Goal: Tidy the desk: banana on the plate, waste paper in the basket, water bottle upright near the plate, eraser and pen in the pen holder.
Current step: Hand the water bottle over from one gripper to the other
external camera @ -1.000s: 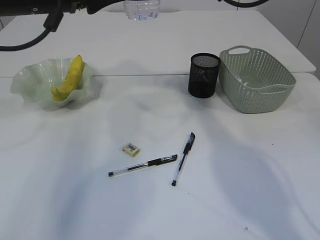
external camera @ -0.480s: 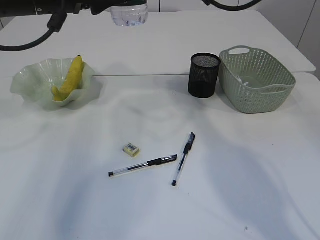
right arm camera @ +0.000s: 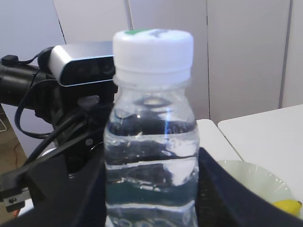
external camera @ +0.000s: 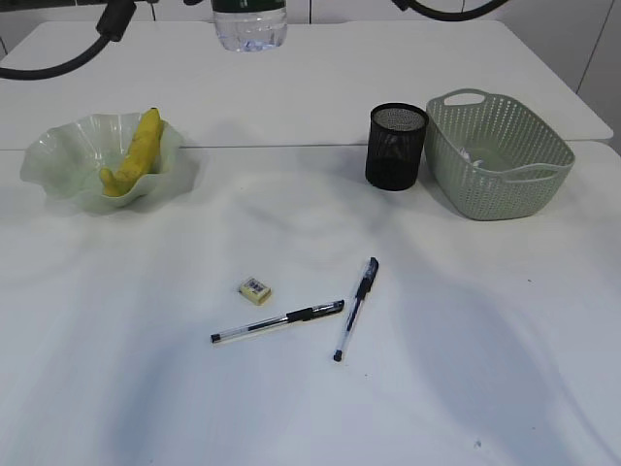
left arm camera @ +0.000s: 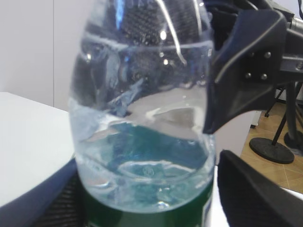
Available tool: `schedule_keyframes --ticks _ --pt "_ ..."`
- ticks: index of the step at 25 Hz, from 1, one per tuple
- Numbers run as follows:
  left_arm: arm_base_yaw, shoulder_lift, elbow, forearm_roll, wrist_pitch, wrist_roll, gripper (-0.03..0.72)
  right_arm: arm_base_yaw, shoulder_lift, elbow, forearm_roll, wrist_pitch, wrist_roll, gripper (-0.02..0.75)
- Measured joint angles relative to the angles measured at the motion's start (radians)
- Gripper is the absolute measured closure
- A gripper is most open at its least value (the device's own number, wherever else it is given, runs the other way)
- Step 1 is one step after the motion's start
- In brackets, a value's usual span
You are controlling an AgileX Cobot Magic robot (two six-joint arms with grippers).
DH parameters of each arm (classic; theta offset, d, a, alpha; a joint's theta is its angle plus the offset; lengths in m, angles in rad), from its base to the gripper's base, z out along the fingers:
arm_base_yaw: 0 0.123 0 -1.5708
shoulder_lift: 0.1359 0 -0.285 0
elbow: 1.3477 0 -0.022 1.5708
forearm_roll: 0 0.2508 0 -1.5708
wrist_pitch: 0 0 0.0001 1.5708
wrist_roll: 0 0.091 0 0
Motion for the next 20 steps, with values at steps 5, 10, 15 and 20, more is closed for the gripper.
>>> schedule_keyframes --ticks 5,10,15,20 --pt "0.0 0.0 0.0 0.0 -0.002 0.0 0.113 0.0 0.0 0.0 0.0 0.0 0.0 0.381" --pt "-0.002 0.0 0.0 0.0 -0.003 0.0 0.115 0.002 0.0 0.0 0.0 0.0 0.0 0.381" --pt "-0.013 0.0 -0.002 0.0 -0.008 0.0 0.125 0.015 0.0 0.0 0.0 0.004 0.001 0.381" --pt "-0.015 0.0 -0.002 -0.001 -0.018 0.0 0.168 0.017 0.0 0.0 0.0 0.006 0.002 0.381"
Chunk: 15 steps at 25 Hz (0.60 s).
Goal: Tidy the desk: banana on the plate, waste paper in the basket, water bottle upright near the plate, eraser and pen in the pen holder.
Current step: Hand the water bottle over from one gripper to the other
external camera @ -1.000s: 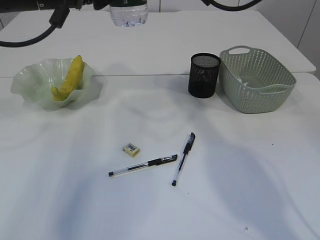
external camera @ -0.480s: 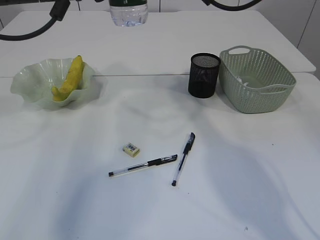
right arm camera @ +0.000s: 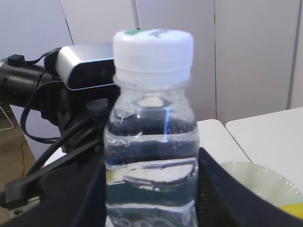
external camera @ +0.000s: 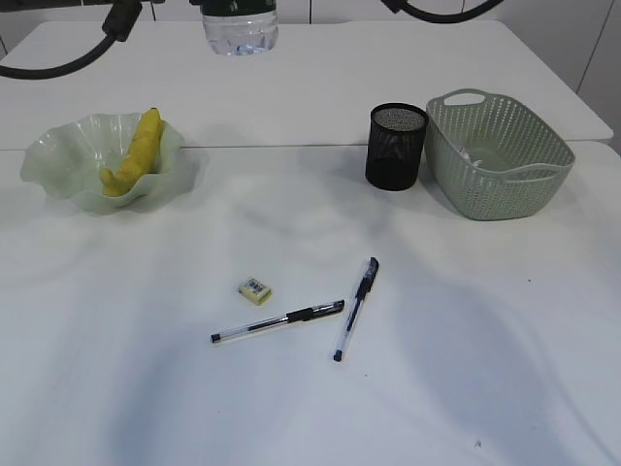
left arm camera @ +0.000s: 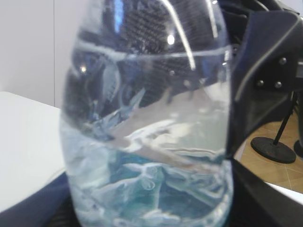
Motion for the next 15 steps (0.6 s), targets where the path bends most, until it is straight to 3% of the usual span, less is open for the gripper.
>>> schedule_keyframes --ticks 8,15 --pt "0.0 0.0 0.0 -0.004 -0.004 0.0 0.267 0.0 0.0 0.0 0.0 0.0 0.0 0.381" --pt "0.0 0.0 0.0 -0.004 -0.004 0.0 0.282 0.0 0.0 0.0 -0.002 0.0 -0.002 0.381"
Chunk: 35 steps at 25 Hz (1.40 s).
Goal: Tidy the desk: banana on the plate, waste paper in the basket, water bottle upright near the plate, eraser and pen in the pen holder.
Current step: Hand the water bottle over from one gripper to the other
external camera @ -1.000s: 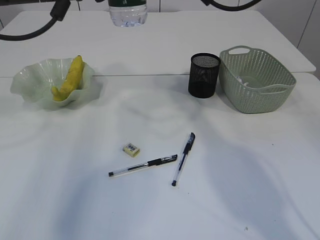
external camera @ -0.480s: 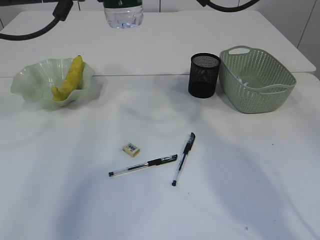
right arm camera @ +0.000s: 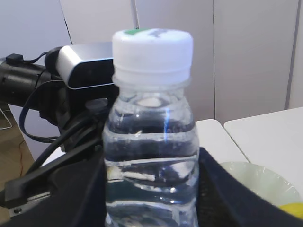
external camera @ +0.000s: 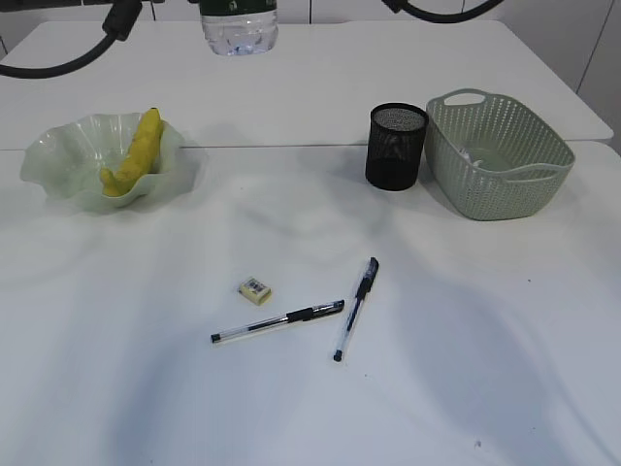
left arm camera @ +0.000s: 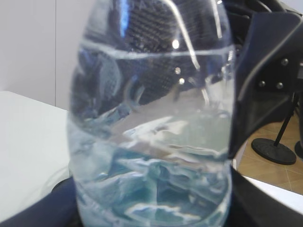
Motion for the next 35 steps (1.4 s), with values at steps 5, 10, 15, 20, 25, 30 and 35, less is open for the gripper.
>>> schedule_keyframes --ticks 5,10,15,20,25,30,35 --pt "0.0 0.0 0.0 0.0 0.0 0.0 0.284 0.0 0.0 0.0 -0.003 -0.002 0.002 0.381" --pt "0.0 0.0 0.0 0.0 0.0 0.0 0.285 0.0 0.0 -0.004 -0.005 -0.002 0.004 0.381" --pt "0.0 0.0 0.0 0.0 0.0 -0.002 0.288 0.0 -0.002 -0.004 -0.013 -0.002 0.03 0.372" --pt "0.0 0.002 0.0 0.002 0.002 -0.008 0.295 0.0 -0.004 -0.006 -0.029 -0.002 0.063 0.336" --pt "0.0 0.002 0.0 0.004 0.004 -0.014 0.3 0.0 -0.004 -0.006 -0.036 -0.002 0.087 0.295" --pt "0.0 0.002 0.0 0.011 0.006 -0.016 0.309 0.0 -0.006 -0.006 -0.037 0.001 0.142 0.227" --pt "0.0 0.003 0.0 0.02 0.002 -0.006 0.309 0.0 -0.008 -0.006 -0.049 -0.005 0.22 0.195"
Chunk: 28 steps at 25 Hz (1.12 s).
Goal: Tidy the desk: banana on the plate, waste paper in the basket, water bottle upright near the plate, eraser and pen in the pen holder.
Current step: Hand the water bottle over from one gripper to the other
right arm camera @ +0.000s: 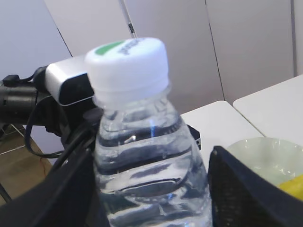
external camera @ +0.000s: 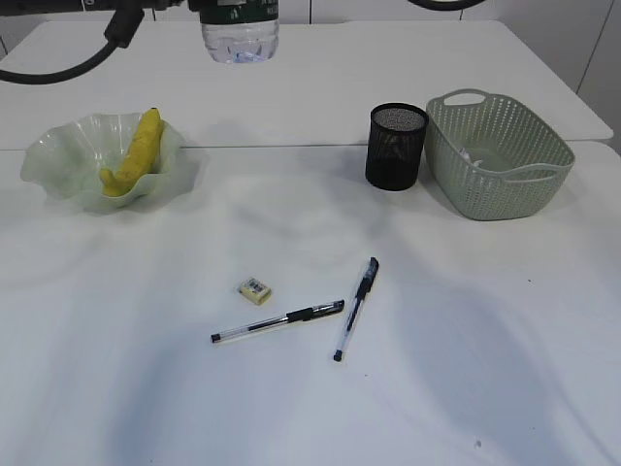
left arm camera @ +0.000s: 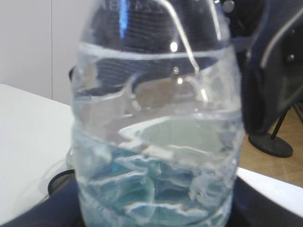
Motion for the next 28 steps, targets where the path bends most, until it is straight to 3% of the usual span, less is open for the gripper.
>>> schedule_keyframes --ticks 28 --pt "0.0 0.002 0.002 0.014 -0.011 0.005 0.309 0.0 -0.003 -0.002 -0.041 -0.003 0.095 0.146"
